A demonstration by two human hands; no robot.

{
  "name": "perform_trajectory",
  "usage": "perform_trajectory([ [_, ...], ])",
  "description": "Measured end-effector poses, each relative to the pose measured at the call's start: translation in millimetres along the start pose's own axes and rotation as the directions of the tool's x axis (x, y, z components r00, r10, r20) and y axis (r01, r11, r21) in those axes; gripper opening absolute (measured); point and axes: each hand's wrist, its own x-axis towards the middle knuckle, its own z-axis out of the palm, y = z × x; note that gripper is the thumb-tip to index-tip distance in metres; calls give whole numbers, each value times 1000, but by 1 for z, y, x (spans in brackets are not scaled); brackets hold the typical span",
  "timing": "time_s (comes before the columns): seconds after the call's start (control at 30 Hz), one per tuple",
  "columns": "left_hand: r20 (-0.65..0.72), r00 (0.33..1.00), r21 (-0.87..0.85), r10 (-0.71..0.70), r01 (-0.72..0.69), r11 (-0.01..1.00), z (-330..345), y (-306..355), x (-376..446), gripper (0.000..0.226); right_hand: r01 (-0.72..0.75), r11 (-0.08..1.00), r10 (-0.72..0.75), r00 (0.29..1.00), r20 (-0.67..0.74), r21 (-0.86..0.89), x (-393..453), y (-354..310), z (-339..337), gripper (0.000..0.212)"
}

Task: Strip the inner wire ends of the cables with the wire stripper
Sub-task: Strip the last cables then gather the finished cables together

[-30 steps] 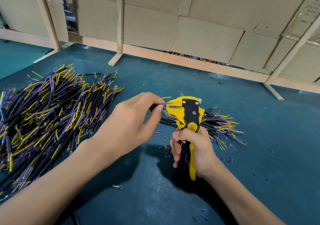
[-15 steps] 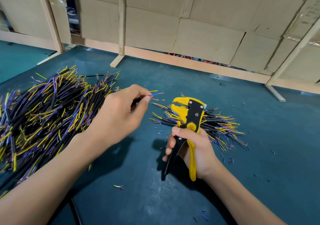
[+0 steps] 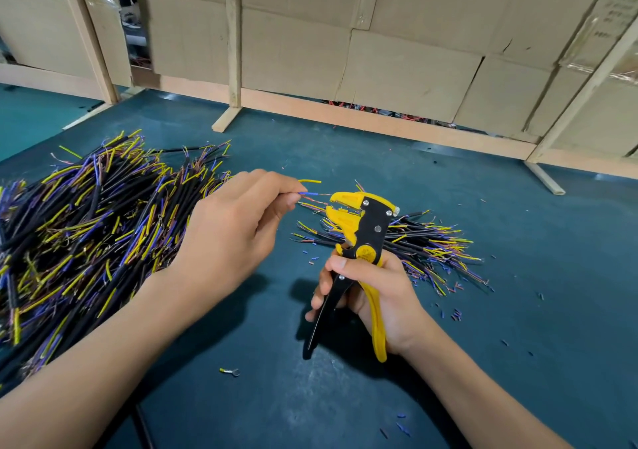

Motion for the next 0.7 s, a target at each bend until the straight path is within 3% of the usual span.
perform_trajectory([
  [0.27, 8, 996, 116, 93, -94, 989, -1, 3, -1, 20, 6, 1000, -6, 1000, 26, -16, 0, 1, -1, 15],
  [0.7, -17, 995, 98, 95, -92, 991, 6, 9, -5, 19, -4, 1000, 5, 999, 49, -27, -1, -3, 2, 15],
])
